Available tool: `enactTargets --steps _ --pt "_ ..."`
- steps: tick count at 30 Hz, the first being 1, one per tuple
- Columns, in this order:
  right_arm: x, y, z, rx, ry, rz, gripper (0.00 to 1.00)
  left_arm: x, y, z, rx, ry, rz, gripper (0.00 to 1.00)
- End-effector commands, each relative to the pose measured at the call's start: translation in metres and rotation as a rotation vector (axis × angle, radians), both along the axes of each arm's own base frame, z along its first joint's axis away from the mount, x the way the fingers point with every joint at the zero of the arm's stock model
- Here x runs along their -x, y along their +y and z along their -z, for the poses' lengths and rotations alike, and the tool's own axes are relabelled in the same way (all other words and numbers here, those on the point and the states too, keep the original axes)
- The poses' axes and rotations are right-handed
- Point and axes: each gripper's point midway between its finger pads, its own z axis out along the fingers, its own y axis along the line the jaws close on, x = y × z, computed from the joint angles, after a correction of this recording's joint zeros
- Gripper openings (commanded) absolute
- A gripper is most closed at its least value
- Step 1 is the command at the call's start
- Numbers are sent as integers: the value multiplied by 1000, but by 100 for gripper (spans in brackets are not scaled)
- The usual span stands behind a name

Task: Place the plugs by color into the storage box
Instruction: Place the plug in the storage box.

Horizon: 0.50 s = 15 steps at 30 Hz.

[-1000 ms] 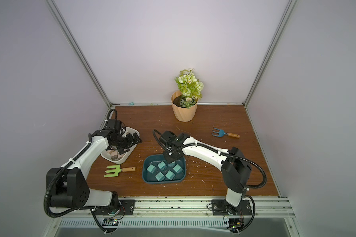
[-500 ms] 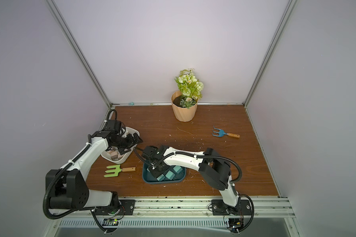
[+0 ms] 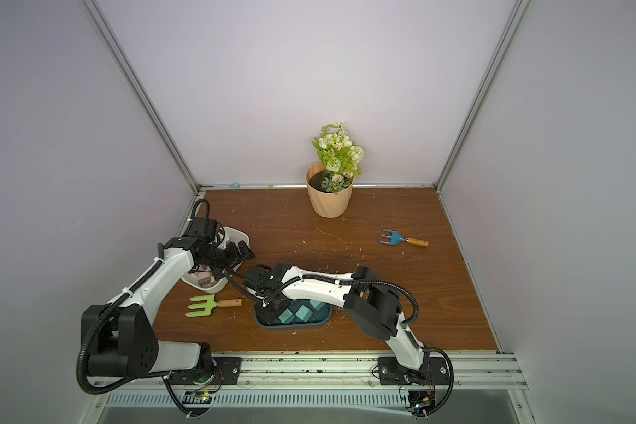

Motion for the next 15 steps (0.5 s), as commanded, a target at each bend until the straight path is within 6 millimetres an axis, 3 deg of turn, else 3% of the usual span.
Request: enactTargets --steps 1,8,15 --pt "9 -1 8 20 39 -31 38 1 4 -6 -8 -15 -14 99" --pt "15 -3 10 24 59 -43 44 3 9 -2 -46 -10 -9 99" --pt "12 -2 -10 -2 43 -25 68 -11 27 -2 -174 -11 37 99"
